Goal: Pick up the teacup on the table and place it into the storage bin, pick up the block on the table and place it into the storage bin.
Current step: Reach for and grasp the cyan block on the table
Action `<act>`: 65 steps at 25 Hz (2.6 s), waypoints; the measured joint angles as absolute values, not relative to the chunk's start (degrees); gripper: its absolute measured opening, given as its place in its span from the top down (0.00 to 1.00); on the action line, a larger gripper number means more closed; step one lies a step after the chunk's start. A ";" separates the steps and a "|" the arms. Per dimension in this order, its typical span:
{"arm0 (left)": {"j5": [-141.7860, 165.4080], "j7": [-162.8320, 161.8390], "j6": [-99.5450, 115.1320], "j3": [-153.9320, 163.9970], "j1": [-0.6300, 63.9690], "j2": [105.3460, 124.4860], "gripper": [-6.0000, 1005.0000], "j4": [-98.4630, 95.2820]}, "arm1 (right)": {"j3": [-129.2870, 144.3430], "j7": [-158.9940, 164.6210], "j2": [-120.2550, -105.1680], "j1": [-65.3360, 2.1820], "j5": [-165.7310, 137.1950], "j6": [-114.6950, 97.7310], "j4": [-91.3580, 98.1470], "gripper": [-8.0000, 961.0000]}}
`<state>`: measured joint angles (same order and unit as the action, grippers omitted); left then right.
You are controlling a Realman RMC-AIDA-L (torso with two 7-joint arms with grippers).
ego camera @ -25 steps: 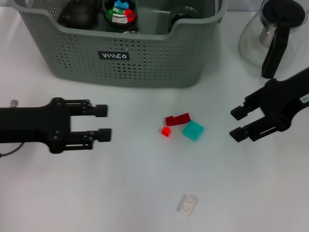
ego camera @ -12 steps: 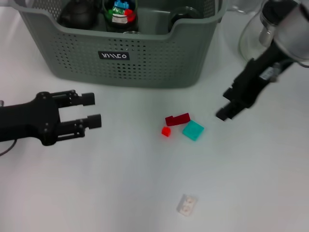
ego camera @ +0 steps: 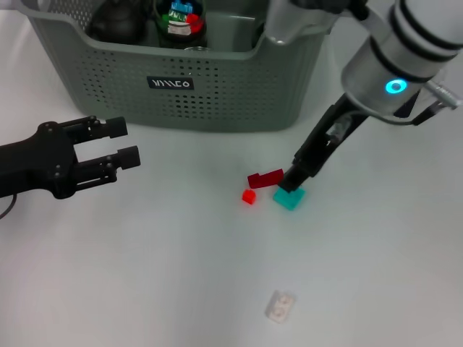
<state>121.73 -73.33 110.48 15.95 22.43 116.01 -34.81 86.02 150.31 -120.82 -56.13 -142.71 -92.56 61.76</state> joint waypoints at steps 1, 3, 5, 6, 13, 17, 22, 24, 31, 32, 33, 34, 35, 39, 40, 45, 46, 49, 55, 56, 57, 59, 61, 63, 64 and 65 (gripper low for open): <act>121.73 -73.31 110.47 15.75 22.43 115.98 0.36 -34.70 | 87.23 151.88 -120.79 -56.15 -142.62 -91.49 61.56 0.36; 121.72 -73.26 110.26 15.34 22.33 115.95 0.36 -34.65 | 89.08 153.96 -120.77 -56.18 -142.56 -89.27 60.57 0.36; 121.72 -73.23 109.87 15.23 22.18 115.99 0.36 -34.64 | 90.42 154.68 -120.88 -56.23 -142.00 -87.16 58.72 0.35; 121.72 -73.23 109.74 15.22 22.11 116.01 0.36 -34.62 | 91.04 154.77 -120.92 -56.24 -141.36 -86.25 57.77 0.35; 121.72 -72.88 109.06 15.11 21.94 116.09 0.36 -33.78 | 94.92 157.32 -120.85 -56.03 -139.88 -83.53 56.20 0.24; 121.72 -72.69 108.57 15.10 21.89 116.15 0.36 -33.22 | 97.82 158.50 -120.73 -55.78 -140.01 -81.85 55.95 0.17; 121.72 -72.66 108.32 15.12 21.88 116.14 0.36 -33.08 | 99.41 158.74 -120.76 -55.53 -141.19 -80.70 55.91 0.18; 121.72 -72.66 108.28 15.07 21.85 116.13 0.36 -32.95 | 100.01 159.04 -120.80 -55.28 -141.80 -80.10 55.86 0.18; 121.72 -72.59 107.80 14.43 21.79 116.10 0.36 -32.41 | 101.18 159.21 -120.91 -54.81 -142.19 -77.37 53.97 0.21; 121.72 -72.59 107.79 14.42 21.79 116.10 0.36 -32.41 | 101.22 159.09 -120.93 -54.81 -142.13 -77.04 53.75 0.22; 121.72 -72.60 107.79 14.42 21.79 116.10 0.36 -32.41 | 101.26 158.97 -120.94 -54.81 -142.03 -76.64 53.48 0.22; 121.72 -72.60 107.77 14.41 21.79 116.10 0.36 -32.41 | 101.36 158.88 -120.94 -54.81 -141.95 -76.23 53.19 0.23; 121.72 -72.59 107.75 14.41 21.79 116.10 0.36 -32.41 | 101.50 158.84 -120.94 -54.81 -141.90 -75.89 52.86 0.24; 121.72 -72.59 107.70 14.41 21.79 116.10 0.36 -32.36 | 102.32 158.80 -120.94 -54.95 -141.79 -74.72 51.59 0.25; 121.72 -72.59 107.70 14.41 21.76 116.10 0.36 -32.35 | 102.51 158.80 -120.94 -54.99 -141.76 -74.44 51.47 0.25; 121.72 -72.59 107.70 14.41 21.72 116.14 0.36 -32.34 | 103.83 158.81 -120.99 -55.01 -141.56 -73.29 51.33 0.27; 121.72 -72.60 107.70 14.41 21.72 116.15 0.36 -32.34 | 104.17 158.82 -121.00 -55.01 -141.36 -73.12 51.25 0.28; 121.72 -72.59 107.70 14.35 21.70 116.21 0.36 -32.34 | 105.21 158.55 -121.07 -55.10 -139.93 -72.46 50.50 0.29; 121.72 -72.59 107.72 13.82 21.70 116.26 0.36 -32.34 | 106.67 158.33 -121.10 -55.44 -139.02 -71.21 49.15 0.33; 121.72 -72.59 107.72 13.81 21.70 116.27 0.36 -32.34 | 106.87 158.33 -121.11 -55.45 -139.02 -71.03 49.13 0.33; 121.72 -72.59 107.73 13.80 21.70 116.28 0.36 -32.34 | 107.03 158.32 -121.11 -55.45 -139.02 -70.93 49.08 0.34; 121.72 -72.59 107.74 13.79 21.71 116.28 0.36 -32.33 | 107.13 158.31 -121.12 -55.46 -139.02 -70.84 48.89 0.35; 121.72 -72.59 107.75 13.79 21.71 116.28 0.36 -32.21 | 107.14 158.30 -121.12 -55.46 -139.02 -70.77 48.64 0.36; 121.72 -72.59 107.76 13.79 21.71 116.28 0.36 -32.16 | 107.29 158.35 -121.12 -55.46 -139.05 -70.67 48.51 0.37; 121.72 -72.59 107.76 13.79 21.71 116.28 0.36 -32.16 | 107.48 158.47 -121.11 -55.46 -139.07 -70.57 48.49 0.38; 121.72 -72.59 107.76 13.79 21.71 116.28 0.36 -32.16 | 107.59 158.56 -121.12 -55.46 -139.10 -70.52 48.48 0.38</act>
<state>121.72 -72.59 107.76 13.79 21.71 116.28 -32.16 107.59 158.56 -121.12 -55.46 -139.10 -70.52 48.48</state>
